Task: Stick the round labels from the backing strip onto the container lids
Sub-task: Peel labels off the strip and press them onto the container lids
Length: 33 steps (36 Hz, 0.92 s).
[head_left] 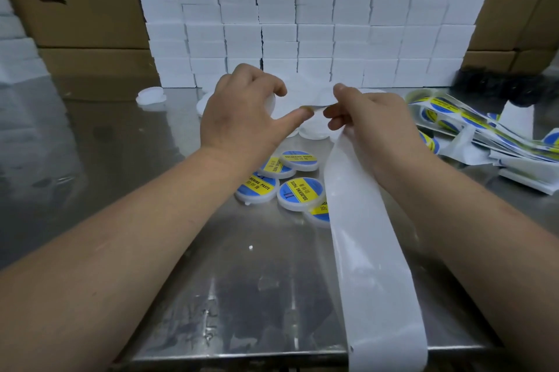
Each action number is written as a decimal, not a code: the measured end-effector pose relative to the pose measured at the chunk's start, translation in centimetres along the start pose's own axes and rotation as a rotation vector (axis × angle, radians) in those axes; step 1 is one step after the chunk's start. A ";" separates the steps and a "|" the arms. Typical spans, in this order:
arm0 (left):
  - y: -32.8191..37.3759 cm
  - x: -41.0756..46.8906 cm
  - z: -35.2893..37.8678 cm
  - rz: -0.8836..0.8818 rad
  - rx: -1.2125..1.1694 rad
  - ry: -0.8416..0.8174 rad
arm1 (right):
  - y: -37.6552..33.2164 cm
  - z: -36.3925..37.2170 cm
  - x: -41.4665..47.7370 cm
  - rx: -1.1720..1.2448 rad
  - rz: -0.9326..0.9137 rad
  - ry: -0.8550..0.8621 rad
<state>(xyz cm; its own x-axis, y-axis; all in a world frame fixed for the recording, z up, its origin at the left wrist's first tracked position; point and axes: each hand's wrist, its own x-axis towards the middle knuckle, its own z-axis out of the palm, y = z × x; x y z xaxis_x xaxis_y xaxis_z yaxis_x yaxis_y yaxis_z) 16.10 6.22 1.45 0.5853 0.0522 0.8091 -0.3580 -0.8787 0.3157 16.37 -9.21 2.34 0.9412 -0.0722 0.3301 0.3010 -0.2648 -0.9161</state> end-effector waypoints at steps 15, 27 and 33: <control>-0.8 1.1 1.1 -0.457 -0.455 -0.090 | 0.1 0.1 -0.1 -0.054 -0.142 0.002; 0.3 1.3 1.0 -0.759 -1.307 -0.335 | 0.4 0.8 -0.3 -0.109 -0.183 -0.186; 0.4 1.1 0.9 -0.760 -1.365 -0.416 | 0.7 1.0 -0.4 -0.094 -0.191 -0.209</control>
<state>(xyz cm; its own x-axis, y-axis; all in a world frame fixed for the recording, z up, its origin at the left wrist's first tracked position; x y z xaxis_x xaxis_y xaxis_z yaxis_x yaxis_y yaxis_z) 17.30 5.54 1.99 0.9853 -0.0695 0.1563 -0.1219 0.3560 0.9265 16.33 -8.38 1.37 0.8832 0.1845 0.4311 0.4690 -0.3429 -0.8139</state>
